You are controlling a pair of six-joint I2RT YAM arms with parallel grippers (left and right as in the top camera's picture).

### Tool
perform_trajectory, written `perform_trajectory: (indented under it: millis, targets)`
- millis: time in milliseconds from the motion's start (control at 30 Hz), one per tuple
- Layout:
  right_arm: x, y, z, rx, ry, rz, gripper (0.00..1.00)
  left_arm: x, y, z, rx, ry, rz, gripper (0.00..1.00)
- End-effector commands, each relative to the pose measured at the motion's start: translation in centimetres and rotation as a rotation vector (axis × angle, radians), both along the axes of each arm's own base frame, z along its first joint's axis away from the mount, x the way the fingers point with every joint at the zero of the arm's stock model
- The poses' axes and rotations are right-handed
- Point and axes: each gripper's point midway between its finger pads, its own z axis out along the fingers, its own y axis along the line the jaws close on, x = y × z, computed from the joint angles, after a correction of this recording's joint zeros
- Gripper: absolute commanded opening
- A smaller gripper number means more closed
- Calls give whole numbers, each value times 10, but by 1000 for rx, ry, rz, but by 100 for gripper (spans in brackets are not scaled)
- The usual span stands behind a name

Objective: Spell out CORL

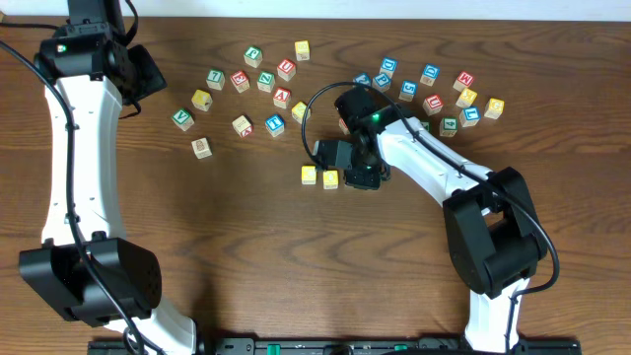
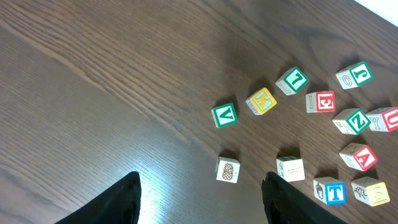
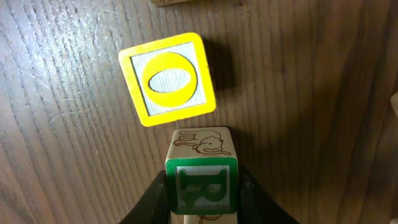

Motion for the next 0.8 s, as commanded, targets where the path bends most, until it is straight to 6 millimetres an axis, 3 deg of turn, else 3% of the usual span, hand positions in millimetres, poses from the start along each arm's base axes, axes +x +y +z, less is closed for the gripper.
perform_trajectory:
  millis: [0,133,267,433,600,767]
  targets:
    - [-7,0,-6,-20,11,77,22,-3,2,-7,11,24,2,62]
    - [-6,2,-6,-17,4,87,24,-3,2,-7,11,24,2,62]
    - [-5,3,-5,-14,-2,87,42,-3,2,-7,11,24,2,62]
    - [1,6,-5,-2,-24,87,56,-3,2,-7,11,24,2,61]
    - [7,9,1,14,-55,86,60,-3,2,-7,11,24,2,62]
    - [15,14,25,48,-108,77,66,-3,2,-7,11,24,2,62]
